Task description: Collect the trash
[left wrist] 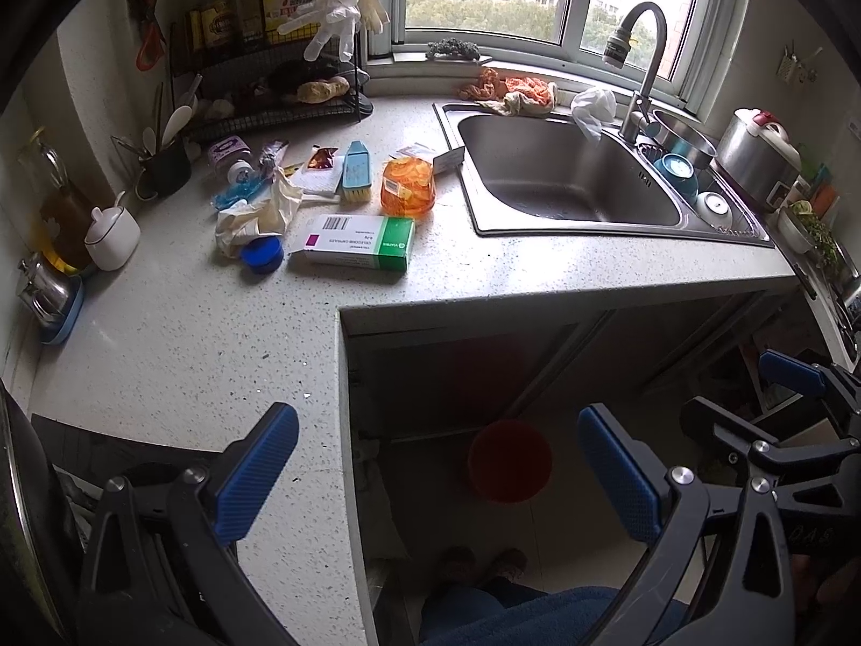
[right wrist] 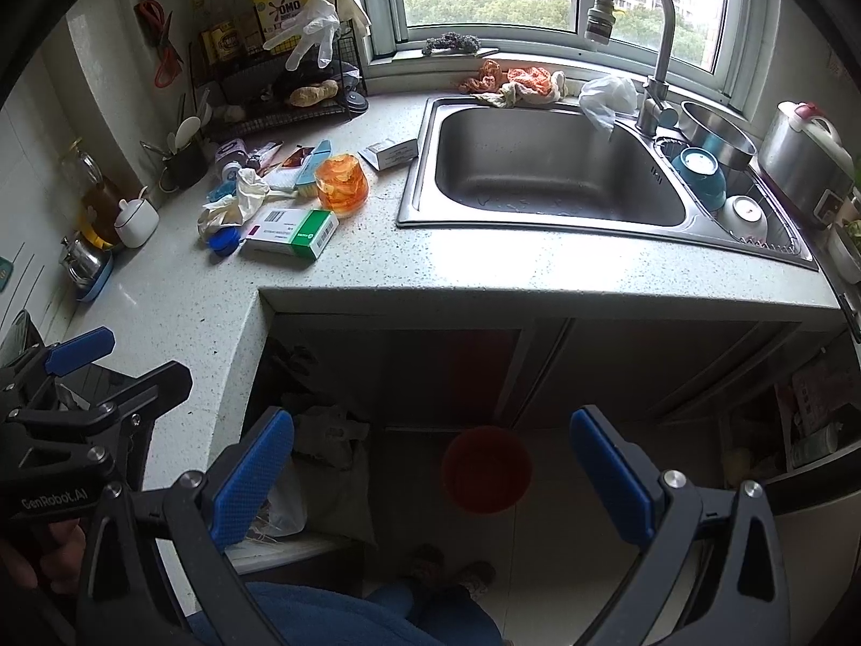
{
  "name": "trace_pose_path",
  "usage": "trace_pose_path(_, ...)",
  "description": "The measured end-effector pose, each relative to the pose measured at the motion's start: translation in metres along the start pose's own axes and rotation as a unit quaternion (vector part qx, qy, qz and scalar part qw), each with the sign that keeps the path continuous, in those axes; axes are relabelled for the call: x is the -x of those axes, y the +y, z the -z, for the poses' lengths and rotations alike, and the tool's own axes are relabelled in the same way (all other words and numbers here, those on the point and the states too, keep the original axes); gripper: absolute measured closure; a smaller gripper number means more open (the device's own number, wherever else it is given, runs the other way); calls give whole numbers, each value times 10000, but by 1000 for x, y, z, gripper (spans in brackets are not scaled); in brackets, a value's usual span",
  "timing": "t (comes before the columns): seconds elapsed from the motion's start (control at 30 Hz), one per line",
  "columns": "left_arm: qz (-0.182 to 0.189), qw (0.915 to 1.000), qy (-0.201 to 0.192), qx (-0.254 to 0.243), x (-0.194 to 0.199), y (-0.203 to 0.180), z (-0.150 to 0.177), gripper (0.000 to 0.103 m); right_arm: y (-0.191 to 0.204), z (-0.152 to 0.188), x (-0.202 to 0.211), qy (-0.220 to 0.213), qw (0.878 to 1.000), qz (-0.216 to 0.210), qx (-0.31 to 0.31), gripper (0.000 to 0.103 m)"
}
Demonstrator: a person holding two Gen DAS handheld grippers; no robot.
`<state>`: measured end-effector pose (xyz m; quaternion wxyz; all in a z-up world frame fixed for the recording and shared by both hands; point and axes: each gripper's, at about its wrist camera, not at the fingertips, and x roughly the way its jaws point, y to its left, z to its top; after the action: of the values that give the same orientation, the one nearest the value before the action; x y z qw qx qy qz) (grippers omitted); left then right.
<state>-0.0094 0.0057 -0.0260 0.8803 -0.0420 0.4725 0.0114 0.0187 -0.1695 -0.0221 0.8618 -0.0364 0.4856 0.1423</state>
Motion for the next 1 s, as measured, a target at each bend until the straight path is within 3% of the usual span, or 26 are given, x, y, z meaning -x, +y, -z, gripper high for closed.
trace_pose_path(1.0, 3, 10000, 39, -28, -3, 1, 2, 0, 1, 0, -2, 91, 9999, -71, 39, 0)
